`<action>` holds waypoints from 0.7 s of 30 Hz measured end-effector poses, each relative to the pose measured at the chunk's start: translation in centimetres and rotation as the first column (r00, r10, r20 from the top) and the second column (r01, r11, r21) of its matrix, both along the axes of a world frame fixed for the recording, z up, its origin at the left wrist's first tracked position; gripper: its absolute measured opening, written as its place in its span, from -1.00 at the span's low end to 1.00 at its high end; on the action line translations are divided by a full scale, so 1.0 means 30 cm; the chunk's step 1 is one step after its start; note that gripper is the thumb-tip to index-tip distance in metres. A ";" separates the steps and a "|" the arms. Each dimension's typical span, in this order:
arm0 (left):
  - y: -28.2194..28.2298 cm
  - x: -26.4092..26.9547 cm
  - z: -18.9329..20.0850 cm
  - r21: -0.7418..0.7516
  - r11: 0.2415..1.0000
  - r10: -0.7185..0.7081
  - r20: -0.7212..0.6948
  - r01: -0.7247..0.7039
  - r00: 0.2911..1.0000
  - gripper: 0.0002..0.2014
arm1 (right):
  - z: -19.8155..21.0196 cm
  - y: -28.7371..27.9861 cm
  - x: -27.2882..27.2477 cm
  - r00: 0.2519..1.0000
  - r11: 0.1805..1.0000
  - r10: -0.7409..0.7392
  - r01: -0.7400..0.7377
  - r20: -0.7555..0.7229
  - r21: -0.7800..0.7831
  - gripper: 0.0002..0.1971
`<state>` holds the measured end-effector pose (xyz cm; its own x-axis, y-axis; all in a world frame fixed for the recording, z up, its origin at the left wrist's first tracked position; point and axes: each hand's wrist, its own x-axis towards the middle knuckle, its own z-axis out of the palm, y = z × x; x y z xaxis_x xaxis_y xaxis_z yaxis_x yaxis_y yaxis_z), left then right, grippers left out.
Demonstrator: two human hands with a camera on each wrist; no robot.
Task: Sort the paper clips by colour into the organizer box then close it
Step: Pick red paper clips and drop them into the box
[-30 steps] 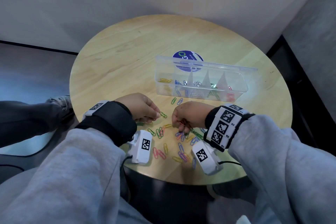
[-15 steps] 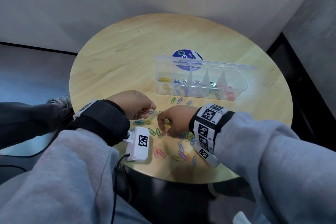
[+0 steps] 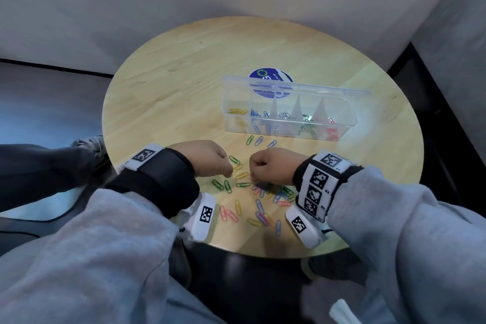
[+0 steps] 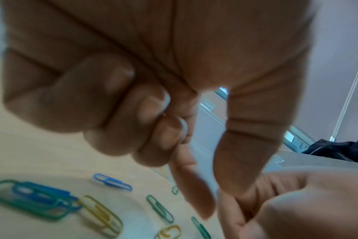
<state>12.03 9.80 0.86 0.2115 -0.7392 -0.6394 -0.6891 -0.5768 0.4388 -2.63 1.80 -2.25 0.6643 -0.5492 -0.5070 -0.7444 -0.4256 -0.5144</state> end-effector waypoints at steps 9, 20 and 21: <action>0.015 0.075 0.022 -0.129 0.970 0.205 -0.018 -0.206 0.979 -0.72 | -0.021 0.039 -0.010 0.928 0.786 -0.354 0.229 0.114 0.574 -0.73; 0.042 0.123 0.015 -0.152 0.959 0.237 -0.020 -0.238 0.971 -0.74 | 0.024 0.136 0.072 0.909 0.909 0.414 -0.411 -0.041 0.070 -0.82; 0.042 0.124 0.015 -0.150 0.961 0.235 -0.017 -0.234 0.972 -0.74 | 0.026 0.137 0.080 0.883 0.885 0.466 -0.465 -0.062 0.022 -0.80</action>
